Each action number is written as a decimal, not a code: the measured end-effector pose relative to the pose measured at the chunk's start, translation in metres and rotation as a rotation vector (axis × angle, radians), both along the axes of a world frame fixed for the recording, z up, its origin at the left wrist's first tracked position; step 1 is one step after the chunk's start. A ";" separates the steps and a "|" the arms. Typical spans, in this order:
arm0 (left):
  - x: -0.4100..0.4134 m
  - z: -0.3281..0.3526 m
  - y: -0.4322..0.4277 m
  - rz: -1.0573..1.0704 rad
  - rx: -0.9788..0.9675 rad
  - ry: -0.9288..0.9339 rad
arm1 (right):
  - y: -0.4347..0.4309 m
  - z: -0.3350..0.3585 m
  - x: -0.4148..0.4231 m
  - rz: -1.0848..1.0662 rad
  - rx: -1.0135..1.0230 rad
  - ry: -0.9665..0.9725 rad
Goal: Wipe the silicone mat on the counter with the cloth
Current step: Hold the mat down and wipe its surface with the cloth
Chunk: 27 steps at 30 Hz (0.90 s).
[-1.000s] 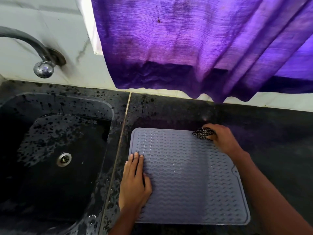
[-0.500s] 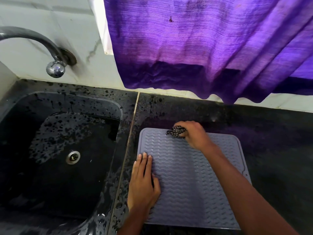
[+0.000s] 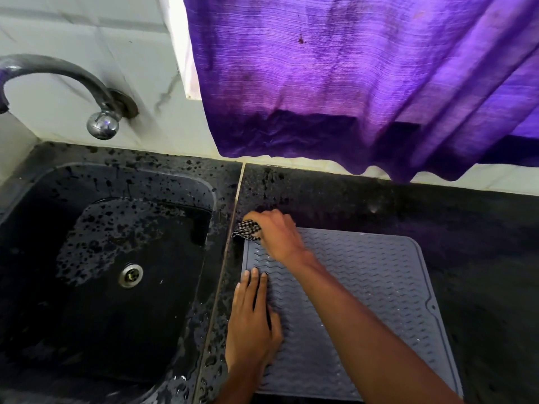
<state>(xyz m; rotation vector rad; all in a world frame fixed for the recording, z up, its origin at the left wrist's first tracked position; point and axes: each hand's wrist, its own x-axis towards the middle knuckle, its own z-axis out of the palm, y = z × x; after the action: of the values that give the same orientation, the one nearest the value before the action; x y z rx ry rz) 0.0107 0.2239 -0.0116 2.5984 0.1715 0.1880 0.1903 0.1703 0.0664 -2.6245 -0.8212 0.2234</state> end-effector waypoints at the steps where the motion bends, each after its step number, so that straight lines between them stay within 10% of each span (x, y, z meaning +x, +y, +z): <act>1: 0.000 0.000 0.000 0.001 -0.002 -0.001 | -0.003 0.000 -0.002 -0.014 -0.023 -0.023; 17: -0.001 0.000 0.000 0.011 0.004 -0.019 | -0.196 0.016 0.014 -0.374 -0.236 0.126; 27: -0.001 -0.003 -0.001 0.015 0.006 -0.075 | -0.295 0.020 0.003 -0.774 -0.012 0.166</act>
<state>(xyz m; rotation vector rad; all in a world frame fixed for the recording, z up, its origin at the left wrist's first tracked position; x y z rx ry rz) 0.0093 0.2232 -0.0147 2.5915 0.1633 0.2912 0.1933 -0.1250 0.0861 -2.6676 0.2720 0.2179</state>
